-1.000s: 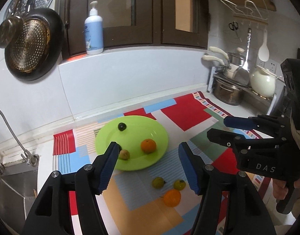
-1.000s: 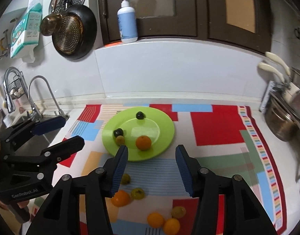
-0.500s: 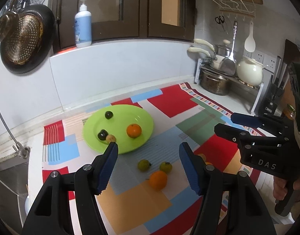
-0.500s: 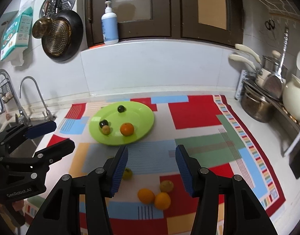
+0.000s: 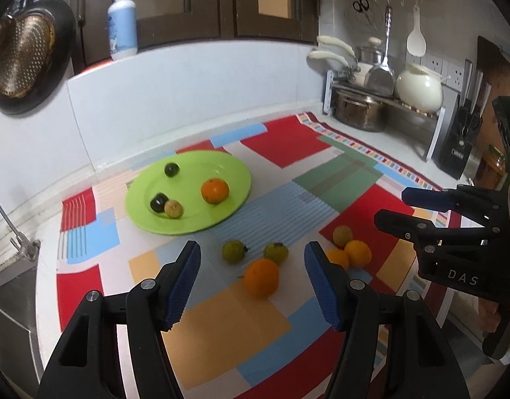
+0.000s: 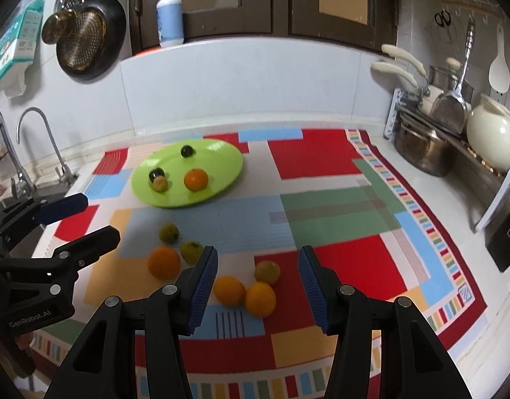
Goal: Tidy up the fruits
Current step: 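Lift both tools away from the plate back over the loose fruits, then grasp a large orange with the left tool while the right tool grasps another orange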
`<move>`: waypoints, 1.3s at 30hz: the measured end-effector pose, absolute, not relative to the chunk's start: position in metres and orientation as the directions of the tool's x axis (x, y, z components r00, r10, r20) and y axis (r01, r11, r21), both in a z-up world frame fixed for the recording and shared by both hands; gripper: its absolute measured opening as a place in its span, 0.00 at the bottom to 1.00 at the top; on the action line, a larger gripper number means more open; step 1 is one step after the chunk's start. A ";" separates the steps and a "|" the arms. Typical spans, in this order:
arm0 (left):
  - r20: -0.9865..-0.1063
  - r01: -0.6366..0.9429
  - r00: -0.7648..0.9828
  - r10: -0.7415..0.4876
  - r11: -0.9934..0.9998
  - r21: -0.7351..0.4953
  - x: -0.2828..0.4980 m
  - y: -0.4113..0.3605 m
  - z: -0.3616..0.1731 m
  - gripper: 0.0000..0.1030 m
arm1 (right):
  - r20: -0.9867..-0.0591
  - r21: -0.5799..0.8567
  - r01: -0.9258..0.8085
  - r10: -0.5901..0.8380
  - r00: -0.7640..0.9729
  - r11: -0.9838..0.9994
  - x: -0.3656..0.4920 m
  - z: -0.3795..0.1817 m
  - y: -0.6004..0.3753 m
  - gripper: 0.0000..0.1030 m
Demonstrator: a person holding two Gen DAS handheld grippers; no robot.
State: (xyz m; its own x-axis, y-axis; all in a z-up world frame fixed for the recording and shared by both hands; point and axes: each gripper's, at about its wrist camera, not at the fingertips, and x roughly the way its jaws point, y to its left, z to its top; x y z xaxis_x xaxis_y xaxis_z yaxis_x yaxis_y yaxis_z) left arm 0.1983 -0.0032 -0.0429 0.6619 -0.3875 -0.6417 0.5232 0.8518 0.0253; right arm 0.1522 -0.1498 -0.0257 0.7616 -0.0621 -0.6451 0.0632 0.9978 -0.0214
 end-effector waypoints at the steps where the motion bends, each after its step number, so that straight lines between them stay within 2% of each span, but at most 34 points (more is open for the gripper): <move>1: -0.648 0.522 0.659 -0.382 0.852 0.028 0.199 -0.004 -0.046 0.62 | -0.649 -0.025 0.063 -0.064 0.758 0.998 0.152 -0.028 -0.150 0.50; 12: -0.720 0.531 0.592 -0.361 0.847 0.013 0.204 -0.013 -0.084 0.62 | -0.732 -0.014 0.061 -0.052 0.679 0.998 0.155 -0.067 -0.156 0.50; 20: -0.739 0.524 0.579 -0.343 0.852 0.015 0.212 -0.016 -0.100 0.61 | -0.767 -0.006 0.051 -0.037 0.640 0.999 0.162 -0.087 -0.159 0.50; 28: -0.752 0.526 0.566 -0.339 0.851 0.012 0.222 -0.024 -0.110 0.53 | -0.778 -0.007 0.044 -0.033 0.627 0.999 0.169 -0.095 -0.162 0.49; 32: -0.752 0.522 0.568 -0.333 0.853 0.017 0.226 -0.027 -0.111 0.50 | -0.782 -0.004 0.039 -0.027 0.622 0.999 0.173 -0.098 -0.163 0.45; 39: -0.758 0.516 0.567 -0.322 0.856 0.021 0.229 -0.031 -0.116 0.40 | -0.787 0.010 0.028 -0.009 0.618 1.000 0.176 -0.100 -0.164 0.41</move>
